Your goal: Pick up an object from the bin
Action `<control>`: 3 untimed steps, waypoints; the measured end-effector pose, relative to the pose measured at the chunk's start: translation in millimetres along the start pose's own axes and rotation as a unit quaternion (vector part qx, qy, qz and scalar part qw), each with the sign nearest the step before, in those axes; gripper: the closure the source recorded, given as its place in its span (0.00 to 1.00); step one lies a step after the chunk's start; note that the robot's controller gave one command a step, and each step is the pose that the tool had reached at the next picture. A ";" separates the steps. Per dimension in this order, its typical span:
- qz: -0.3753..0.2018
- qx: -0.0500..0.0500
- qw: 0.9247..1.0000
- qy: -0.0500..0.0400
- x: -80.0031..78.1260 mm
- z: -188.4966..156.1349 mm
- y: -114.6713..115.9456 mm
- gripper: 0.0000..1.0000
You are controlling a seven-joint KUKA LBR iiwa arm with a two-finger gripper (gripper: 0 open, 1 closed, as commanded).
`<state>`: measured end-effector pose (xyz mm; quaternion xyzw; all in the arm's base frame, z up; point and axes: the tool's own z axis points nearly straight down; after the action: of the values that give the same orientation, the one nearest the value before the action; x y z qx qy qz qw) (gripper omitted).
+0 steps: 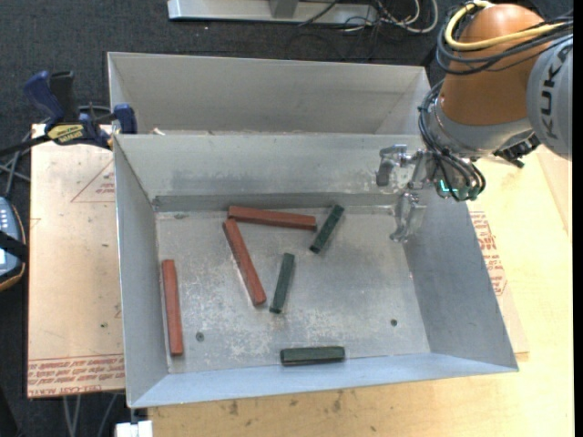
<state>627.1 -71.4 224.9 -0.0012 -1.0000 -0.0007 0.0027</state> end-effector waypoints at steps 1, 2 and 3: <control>-0.001 0.000 1.000 -0.004 -1.5 -4.7 0.2 0.00; -0.012 0.001 1.000 -0.008 -2.2 36.0 12.8 0.00; 0.026 0.001 1.000 -0.005 -2.6 88.6 60.1 0.00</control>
Offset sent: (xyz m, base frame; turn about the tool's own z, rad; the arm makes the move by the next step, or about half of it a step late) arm -0.0028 0.0443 -0.1373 -0.0728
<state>629.3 -11.2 136.4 -0.0269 -0.9996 0.0000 -0.0020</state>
